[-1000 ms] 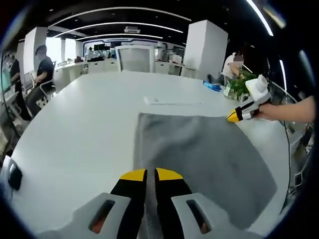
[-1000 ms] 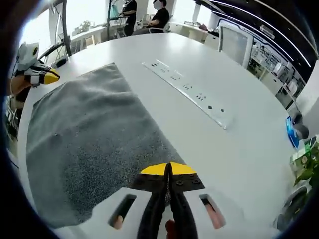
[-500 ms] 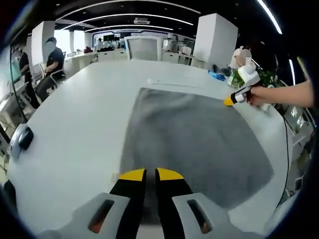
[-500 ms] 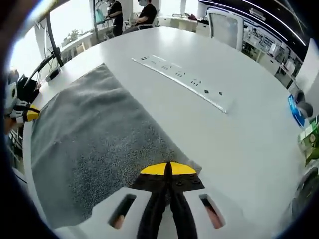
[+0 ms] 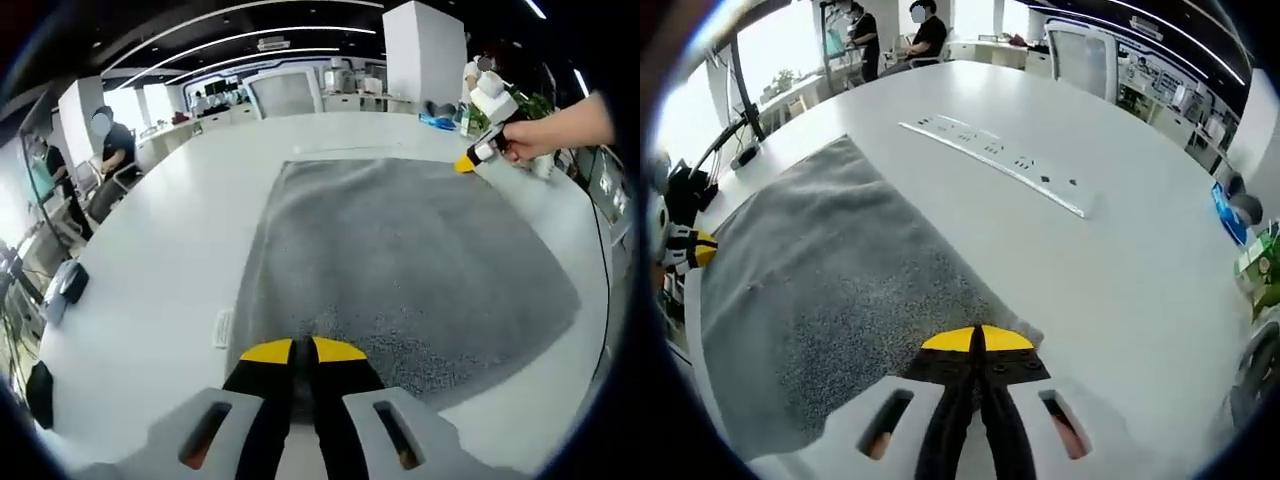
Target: Fold the towel on the table until its edges align and the towel forms a compact rectangular stack.
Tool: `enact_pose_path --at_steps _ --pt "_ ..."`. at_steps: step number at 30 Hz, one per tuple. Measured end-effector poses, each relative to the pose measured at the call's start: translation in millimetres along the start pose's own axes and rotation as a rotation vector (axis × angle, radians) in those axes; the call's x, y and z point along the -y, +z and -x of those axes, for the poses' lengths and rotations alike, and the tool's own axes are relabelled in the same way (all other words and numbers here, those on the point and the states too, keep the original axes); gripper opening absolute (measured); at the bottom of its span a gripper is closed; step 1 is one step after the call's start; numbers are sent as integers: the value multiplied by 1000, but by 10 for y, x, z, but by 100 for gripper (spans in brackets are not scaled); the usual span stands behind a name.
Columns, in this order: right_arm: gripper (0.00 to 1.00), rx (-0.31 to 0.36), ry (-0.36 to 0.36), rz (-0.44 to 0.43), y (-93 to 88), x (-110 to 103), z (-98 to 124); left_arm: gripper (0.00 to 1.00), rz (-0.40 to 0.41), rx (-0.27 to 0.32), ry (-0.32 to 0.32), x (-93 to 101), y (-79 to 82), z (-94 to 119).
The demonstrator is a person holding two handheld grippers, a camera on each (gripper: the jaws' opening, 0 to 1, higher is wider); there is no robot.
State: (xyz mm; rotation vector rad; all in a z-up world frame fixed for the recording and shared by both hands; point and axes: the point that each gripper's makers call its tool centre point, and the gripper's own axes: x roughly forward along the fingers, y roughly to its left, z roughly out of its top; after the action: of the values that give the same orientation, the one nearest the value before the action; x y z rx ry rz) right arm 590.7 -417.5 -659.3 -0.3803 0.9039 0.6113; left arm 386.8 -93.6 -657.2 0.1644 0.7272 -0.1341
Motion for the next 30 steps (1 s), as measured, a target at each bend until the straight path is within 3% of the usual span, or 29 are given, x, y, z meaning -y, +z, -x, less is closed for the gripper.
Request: enact_pose_path --at_steps 4,17,21,30 --pt "0 1 -24 -28 -53 23 39 4 -104 -4 -20 12 13 -23" --pt "0 -21 -91 -132 -437 108 308 4 -135 15 -81 53 130 -137" --pt "0 -28 -108 -157 -579 100 407 4 -193 32 -119 89 164 -164" --pt "0 -43 -137 -218 -851 62 610 4 -235 -38 -224 124 270 -284"
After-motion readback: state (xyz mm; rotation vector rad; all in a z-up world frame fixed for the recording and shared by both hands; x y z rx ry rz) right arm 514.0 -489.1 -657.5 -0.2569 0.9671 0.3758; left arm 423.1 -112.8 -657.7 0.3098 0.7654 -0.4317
